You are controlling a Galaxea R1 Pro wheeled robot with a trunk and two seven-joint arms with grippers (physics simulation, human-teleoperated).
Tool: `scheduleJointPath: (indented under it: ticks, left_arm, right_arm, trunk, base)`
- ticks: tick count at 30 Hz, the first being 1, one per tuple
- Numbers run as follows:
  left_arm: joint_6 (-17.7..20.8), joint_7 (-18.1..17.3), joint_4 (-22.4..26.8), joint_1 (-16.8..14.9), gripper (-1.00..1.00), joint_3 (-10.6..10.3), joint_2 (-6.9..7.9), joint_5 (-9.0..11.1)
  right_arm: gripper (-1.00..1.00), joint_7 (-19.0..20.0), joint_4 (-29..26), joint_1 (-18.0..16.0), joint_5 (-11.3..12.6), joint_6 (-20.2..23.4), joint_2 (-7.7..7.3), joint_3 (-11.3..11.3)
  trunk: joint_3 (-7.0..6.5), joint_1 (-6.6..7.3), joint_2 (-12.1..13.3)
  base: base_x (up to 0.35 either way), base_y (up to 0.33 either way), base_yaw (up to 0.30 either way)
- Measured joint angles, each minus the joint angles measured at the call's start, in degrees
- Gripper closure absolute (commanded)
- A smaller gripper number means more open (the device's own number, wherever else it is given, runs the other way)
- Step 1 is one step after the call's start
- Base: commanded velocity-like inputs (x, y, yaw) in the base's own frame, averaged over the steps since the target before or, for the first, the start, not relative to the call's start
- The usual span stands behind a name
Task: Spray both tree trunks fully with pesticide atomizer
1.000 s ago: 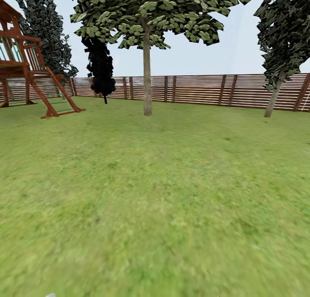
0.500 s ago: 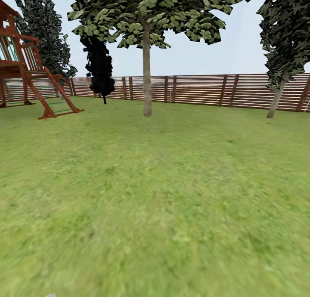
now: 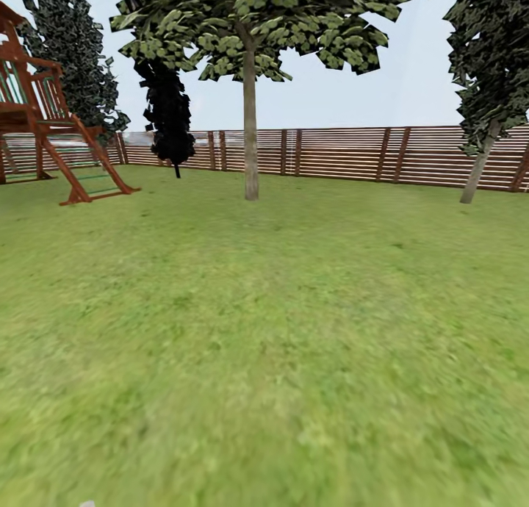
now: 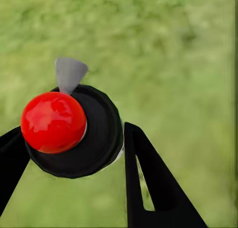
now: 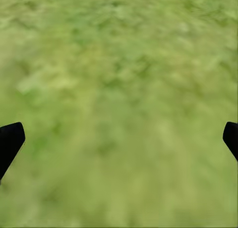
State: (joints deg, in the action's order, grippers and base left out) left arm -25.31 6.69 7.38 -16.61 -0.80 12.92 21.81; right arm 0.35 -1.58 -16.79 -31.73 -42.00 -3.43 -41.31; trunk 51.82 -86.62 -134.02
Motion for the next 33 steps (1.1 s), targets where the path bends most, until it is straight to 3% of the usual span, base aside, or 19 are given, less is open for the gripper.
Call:
scheduleJointPath:
  ticks: [33]
  left_arm:
    - [0.00, 0.00, 0.00, 0.00, 1.00, 0.00, 0.00, 0.03]
  right_arm:
    - [-1.00, 0.00, 0.00, 0.00, 0.00, 0.02, 0.00, 0.00]
  trunk:
    - [0.00, 0.00, 0.00]
  base:
    - [0.342, 0.000, 0.000]
